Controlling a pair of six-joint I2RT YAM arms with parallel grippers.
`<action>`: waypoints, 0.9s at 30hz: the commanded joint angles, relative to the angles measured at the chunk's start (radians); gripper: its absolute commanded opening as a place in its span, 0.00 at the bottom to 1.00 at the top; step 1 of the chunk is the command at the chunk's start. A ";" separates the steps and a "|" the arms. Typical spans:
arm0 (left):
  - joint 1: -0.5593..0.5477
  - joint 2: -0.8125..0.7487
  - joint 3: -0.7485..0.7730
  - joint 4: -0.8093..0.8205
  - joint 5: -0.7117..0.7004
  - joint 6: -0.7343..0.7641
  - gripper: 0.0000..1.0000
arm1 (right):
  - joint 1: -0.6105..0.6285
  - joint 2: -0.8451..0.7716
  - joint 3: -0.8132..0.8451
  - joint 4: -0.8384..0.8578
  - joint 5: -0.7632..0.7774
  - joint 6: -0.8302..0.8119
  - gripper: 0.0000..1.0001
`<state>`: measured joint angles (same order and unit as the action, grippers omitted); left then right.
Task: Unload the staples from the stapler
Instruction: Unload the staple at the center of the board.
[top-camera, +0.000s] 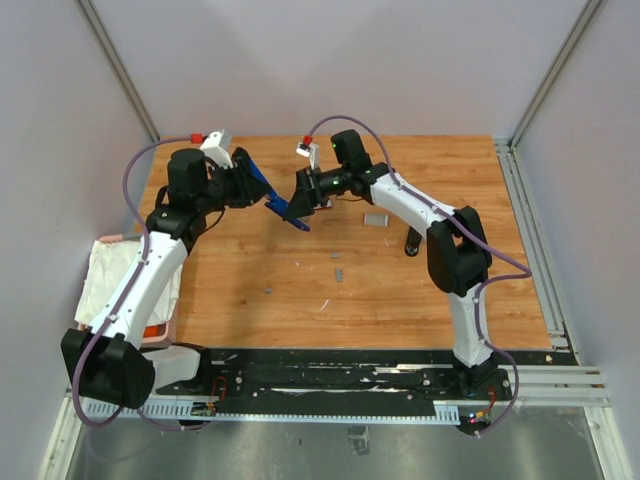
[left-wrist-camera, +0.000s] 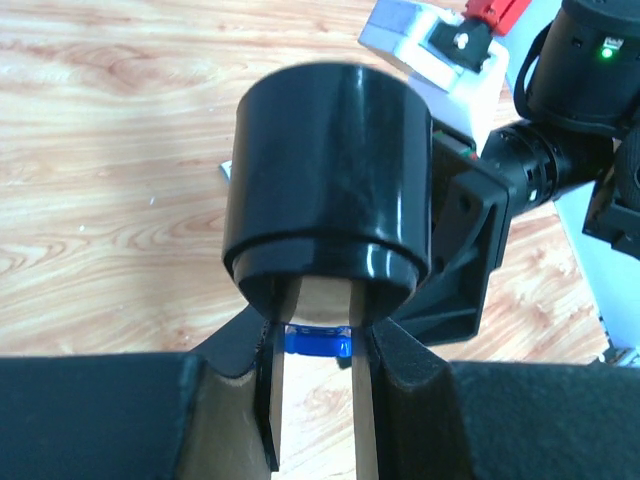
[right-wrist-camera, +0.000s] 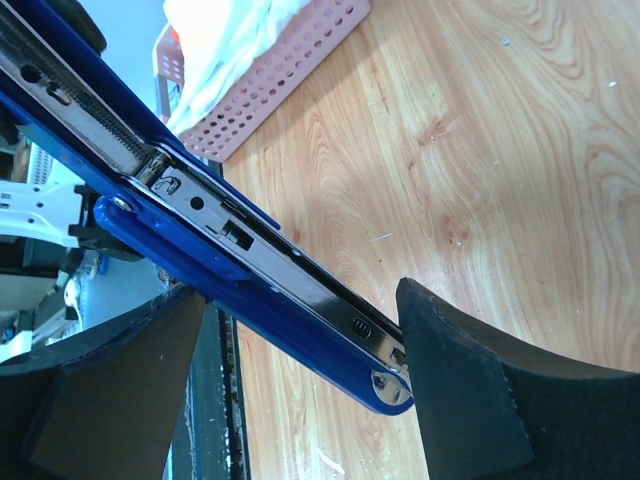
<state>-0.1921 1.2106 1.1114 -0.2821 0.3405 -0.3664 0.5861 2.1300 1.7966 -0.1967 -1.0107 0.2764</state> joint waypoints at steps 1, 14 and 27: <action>0.005 -0.032 -0.034 -0.060 0.095 0.088 0.00 | -0.119 -0.082 -0.022 0.103 0.064 0.152 0.78; 0.003 0.012 -0.045 -0.078 0.284 0.119 0.00 | -0.183 -0.106 -0.077 0.311 0.026 0.377 0.79; 0.004 -0.074 -0.174 0.166 0.099 0.315 0.00 | -0.178 -0.144 -0.236 0.240 0.074 0.295 0.79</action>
<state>-0.1909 1.1679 0.9852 -0.3168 0.4847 -0.1322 0.4000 2.0243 1.5436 0.0338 -0.9337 0.6018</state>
